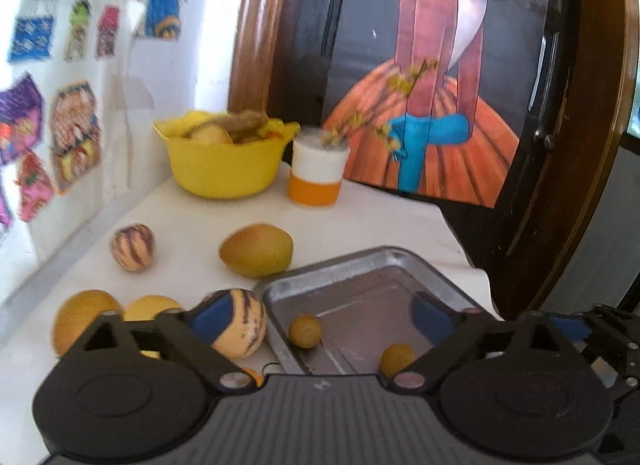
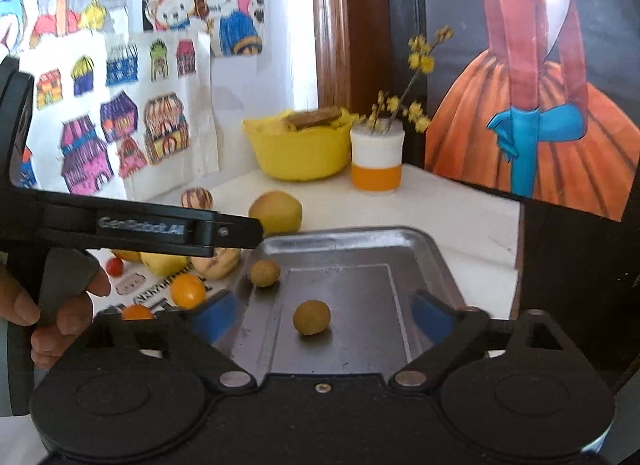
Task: Organize fruits
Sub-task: 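Carry both small brown fruits over the metal tray and open both tools to drop them, then lift both tools out of the tray back toward the remaining fruits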
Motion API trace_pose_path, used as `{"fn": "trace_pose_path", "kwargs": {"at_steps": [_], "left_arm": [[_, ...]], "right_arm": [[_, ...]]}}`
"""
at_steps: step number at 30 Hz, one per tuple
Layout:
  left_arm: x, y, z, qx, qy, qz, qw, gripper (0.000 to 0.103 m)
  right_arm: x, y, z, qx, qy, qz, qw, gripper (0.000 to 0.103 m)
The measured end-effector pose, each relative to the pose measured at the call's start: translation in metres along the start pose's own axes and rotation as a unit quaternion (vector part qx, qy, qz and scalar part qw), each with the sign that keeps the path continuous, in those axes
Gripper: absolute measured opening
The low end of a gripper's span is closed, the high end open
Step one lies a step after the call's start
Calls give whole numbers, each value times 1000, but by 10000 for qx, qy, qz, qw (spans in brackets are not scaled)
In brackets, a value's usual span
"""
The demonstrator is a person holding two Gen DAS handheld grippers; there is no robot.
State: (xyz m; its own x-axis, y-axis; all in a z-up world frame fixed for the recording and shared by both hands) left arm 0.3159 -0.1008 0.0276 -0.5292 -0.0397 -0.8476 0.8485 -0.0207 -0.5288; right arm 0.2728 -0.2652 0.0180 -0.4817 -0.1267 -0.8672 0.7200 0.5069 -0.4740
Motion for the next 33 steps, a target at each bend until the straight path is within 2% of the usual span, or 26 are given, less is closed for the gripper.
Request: {"fn": "trace_pose_path", "kwargs": {"at_steps": [7, 19, 25, 33], "left_arm": [[7, -48, -17, 12, -213, 198, 9996, 102], [48, -122, -58, -185, -197, 364, 9990, 102], [76, -140, -78, -256, -196, 235, 9992, 102], [112, -151, -118, -534, -222, -64, 9983, 102]], "right_arm": [[4, -42, -25, 87, -118, 192, 9997, 102], [37, -83, -82, 27, -152, 143, 9998, 102], [56, -88, -116, -65, -228, -5, 9997, 102], [81, -76, -153, -309, -209, -325, 9988, 102]]}}
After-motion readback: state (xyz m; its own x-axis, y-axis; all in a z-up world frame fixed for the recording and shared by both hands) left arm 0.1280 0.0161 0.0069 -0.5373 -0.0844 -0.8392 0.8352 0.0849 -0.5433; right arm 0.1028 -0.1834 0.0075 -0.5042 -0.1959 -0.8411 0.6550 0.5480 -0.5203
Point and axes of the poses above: each gripper's, at about its wrist camera, not at the fingertips, and y roughly the way its jaws point, z to its right, x to its underside, the point moved 7 cm from there along y, roughly the way its jaws point, and after that the axes turned 11 degrees about -x, right-handed, at the moved point
